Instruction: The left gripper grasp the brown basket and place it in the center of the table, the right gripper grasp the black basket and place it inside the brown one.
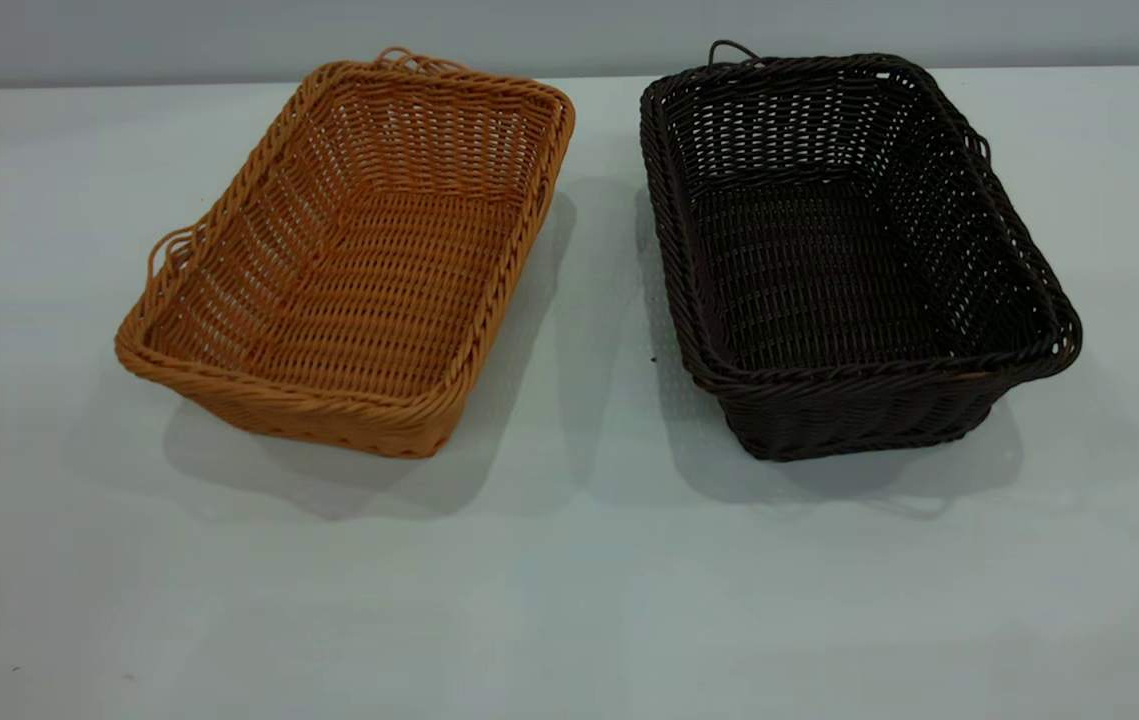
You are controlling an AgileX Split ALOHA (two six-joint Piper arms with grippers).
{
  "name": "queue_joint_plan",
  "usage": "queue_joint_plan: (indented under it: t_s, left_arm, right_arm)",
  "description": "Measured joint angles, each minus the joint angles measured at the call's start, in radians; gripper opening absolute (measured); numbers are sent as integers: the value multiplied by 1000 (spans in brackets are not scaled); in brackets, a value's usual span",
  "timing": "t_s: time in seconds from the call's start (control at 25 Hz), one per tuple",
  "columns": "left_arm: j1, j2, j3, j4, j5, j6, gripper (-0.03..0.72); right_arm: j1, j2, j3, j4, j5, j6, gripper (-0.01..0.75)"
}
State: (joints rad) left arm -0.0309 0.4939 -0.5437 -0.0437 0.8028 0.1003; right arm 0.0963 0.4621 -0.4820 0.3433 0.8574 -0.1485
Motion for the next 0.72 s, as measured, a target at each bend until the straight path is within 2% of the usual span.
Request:
queue_joint_plan:
  t_s: [0.12, 0.28, 0.4, 0.56, 0.72]
  left_arm:
    - [0, 177, -27, 0, -139, 29, 555]
    - [0, 386, -84, 0, -253, 46, 563]
    - [0, 501, -122, -1, -328, 48, 563]
    - [0, 611, -163, -2, -376, 48, 563]
    - [0, 687, -186, -2, -407, 48, 563]
  right_arm:
    - [0, 222, 0, 172, -47, -124, 621]
    - [6, 515, -1, 439, -108, -347, 622]
    - [76, 746, -5, 625, -195, -472, 616]
    - [192, 1016, -18, 869, -305, -476, 603]
    - [212, 1239, -38, 1230, -329, -479, 594]
